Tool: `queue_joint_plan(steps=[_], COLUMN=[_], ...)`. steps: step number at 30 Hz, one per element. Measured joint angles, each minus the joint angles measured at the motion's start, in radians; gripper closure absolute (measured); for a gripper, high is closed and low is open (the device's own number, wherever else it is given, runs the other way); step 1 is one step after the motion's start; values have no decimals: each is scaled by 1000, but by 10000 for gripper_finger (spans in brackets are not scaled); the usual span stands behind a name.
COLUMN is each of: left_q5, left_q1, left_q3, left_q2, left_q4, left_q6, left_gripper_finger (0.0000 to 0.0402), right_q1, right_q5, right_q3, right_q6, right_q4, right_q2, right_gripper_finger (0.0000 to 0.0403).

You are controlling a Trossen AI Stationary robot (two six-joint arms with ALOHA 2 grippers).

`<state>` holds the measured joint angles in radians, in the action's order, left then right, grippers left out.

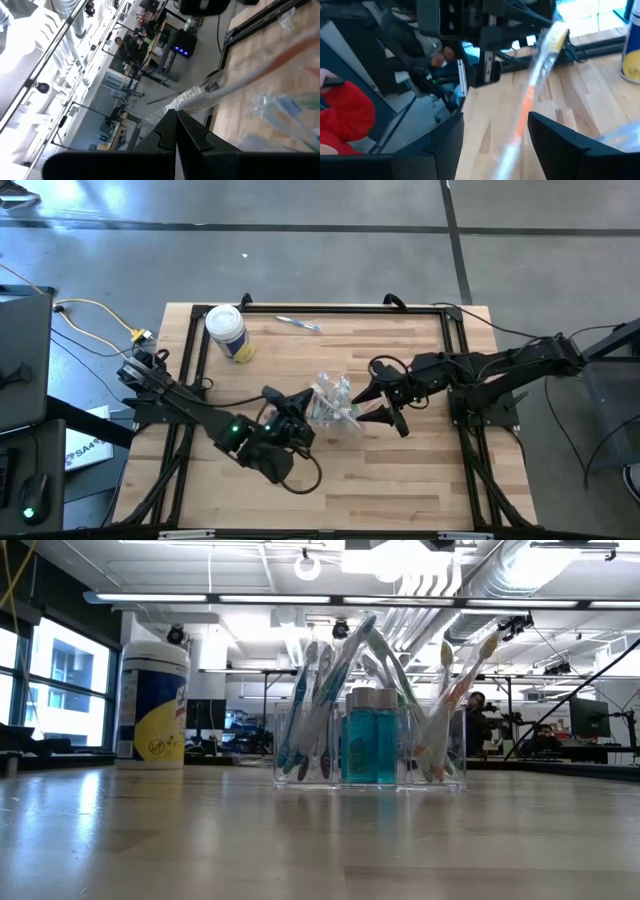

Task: Pick & Place toothbrushing station
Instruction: Put the orange toothbrush into the transparent organizer

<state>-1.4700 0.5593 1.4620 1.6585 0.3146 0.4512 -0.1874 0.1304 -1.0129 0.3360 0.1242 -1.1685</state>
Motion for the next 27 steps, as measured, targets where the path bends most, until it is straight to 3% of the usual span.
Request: queue_joint_plan(steps=[5,27], left_q5=[45,71], left_q1=[-16,-17], left_q3=[1,0], left_q2=[10,9], left_q4=[-45,-80], left_q6=[20,42], left_gripper_finger=[402,402], right_q1=[0,0], right_q5=[-15,-112], right_q3=[1,0], right_q6=[-8,-105], right_q4=[-19,-86], right_q2=[-27,-82], right_gripper_finger=[189,189])
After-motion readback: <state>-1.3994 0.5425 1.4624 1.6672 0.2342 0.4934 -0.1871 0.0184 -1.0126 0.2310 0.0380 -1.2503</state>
